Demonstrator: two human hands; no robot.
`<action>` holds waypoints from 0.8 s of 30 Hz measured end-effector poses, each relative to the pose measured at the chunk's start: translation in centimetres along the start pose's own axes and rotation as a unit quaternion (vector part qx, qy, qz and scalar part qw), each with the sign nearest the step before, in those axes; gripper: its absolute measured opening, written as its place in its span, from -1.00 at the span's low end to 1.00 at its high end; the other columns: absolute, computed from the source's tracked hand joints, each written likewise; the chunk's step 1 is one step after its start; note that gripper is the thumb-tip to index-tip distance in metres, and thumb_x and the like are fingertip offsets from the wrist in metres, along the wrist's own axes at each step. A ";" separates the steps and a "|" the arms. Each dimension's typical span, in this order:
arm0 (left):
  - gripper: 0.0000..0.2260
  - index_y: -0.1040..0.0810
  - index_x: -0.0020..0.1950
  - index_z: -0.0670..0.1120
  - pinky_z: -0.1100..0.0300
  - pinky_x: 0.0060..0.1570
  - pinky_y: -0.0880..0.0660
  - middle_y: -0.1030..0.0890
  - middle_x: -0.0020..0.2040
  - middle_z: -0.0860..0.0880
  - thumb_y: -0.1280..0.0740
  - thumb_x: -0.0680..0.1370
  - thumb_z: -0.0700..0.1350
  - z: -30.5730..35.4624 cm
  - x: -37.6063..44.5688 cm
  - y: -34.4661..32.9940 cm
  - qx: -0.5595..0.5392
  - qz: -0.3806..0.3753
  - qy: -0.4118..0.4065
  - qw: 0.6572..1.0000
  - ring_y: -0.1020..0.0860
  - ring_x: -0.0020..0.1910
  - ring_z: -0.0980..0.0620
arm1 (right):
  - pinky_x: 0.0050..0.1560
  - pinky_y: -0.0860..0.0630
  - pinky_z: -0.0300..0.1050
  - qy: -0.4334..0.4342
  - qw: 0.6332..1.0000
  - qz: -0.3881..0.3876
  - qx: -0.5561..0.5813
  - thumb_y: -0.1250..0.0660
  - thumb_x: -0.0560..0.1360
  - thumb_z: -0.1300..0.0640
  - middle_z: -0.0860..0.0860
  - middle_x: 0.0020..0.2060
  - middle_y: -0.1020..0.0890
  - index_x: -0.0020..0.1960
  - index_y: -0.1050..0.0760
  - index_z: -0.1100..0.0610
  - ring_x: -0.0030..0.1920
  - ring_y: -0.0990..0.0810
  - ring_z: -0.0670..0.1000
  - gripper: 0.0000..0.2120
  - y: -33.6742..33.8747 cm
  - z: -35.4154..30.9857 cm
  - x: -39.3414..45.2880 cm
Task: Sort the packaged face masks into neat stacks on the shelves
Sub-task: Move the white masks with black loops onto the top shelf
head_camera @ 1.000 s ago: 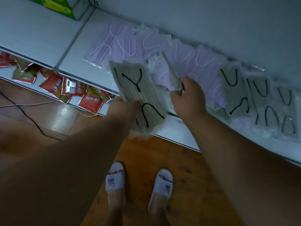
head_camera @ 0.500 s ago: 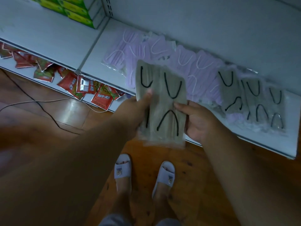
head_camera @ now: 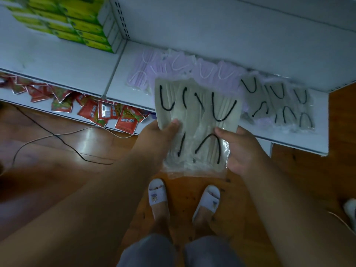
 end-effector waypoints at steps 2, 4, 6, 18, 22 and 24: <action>-0.87 -0.63 0.02 0.00 -0.14 0.03 -0.63 -0.73 -0.16 0.00 -0.46 0.52 0.00 0.6 -0.7 0.3 0.017 -0.001 -0.013 1.000 -0.71 -0.08 -0.08 | 0.15 -0.58 0.16 0.007 1.000 0.004 0.016 -0.32 0.56 0.32 0.13 0.11 -0.69 0.24 -0.57 0.20 0.16 -0.65 0.14 -0.73 0.2 -0.2 -1.3; -0.85 -0.62 0.01 0.01 -0.12 0.05 -0.63 -0.72 -0.14 0.01 -0.51 0.48 -0.07 1.3 -1.7 0.2 0.041 -0.007 -0.030 0.999 -0.70 -0.08 -0.06 | 0.05 -0.63 0.08 0.009 1.000 -0.002 0.021 -0.32 0.56 0.30 0.08 0.08 -0.70 0.22 -0.58 0.15 0.11 -0.67 0.10 -0.75 -0.2 -0.3 -2.8; -0.77 -0.61 0.03 -0.01 -0.10 0.05 -0.63 -0.72 -0.10 -0.01 -0.56 0.43 -0.09 1.7 -3.0 -0.2 0.052 -0.017 -0.037 0.998 -0.70 -0.07 -0.04 | 0.01 -0.65 0.05 0.004 1.000 -0.014 0.017 -0.34 0.54 0.31 0.08 0.07 -0.71 0.20 -0.58 0.14 0.08 -0.69 0.09 -0.74 -0.5 -0.5 -4.4; -0.82 -0.64 0.07 0.01 -0.11 0.03 -0.63 -0.74 -0.07 -0.03 -0.50 0.49 -0.11 5.1 -17.4 -7.4 0.051 -0.061 -0.099 0.992 -0.72 -0.08 -0.05 | 0.23 -0.53 0.18 0.031 0.996 -0.057 0.054 -0.34 0.53 0.30 0.13 0.16 -0.67 0.32 -0.52 0.18 0.16 -0.65 0.15 -0.64 5.5 -6.0 -17.5; -0.70 -0.64 0.04 0.01 -0.17 0.07 -0.60 -0.73 -0.02 -0.06 -0.56 0.38 0.07 6.4 -23.1 -11.0 0.026 -0.051 -0.120 0.991 -0.71 -0.03 -0.12 | 0.17 -0.56 0.16 0.057 0.994 -0.055 0.071 -0.32 0.55 0.30 0.14 0.13 -0.68 0.27 -0.56 0.18 0.13 -0.66 0.17 -0.70 9.0 -8.5 -22.7; -0.63 -0.66 0.05 -0.02 -0.23 0.13 -0.56 -0.72 0.03 -0.11 -0.49 0.37 0.18 6.7 -25.3 -13.0 0.002 -0.075 -0.103 0.992 -0.68 0.03 -0.19 | 0.07 -0.60 0.17 0.072 0.994 -0.028 0.079 -0.33 0.55 0.31 0.15 0.08 -0.70 0.22 -0.58 0.19 0.08 -0.68 0.19 -0.74 11.3 -10.0 -24.7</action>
Point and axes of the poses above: each hand's wrist, its own x-axis towards the middle knuckle, its own y-axis out of the back of the hand, z = x × y, the point moved 9 cm from there along x, towards the middle knuckle
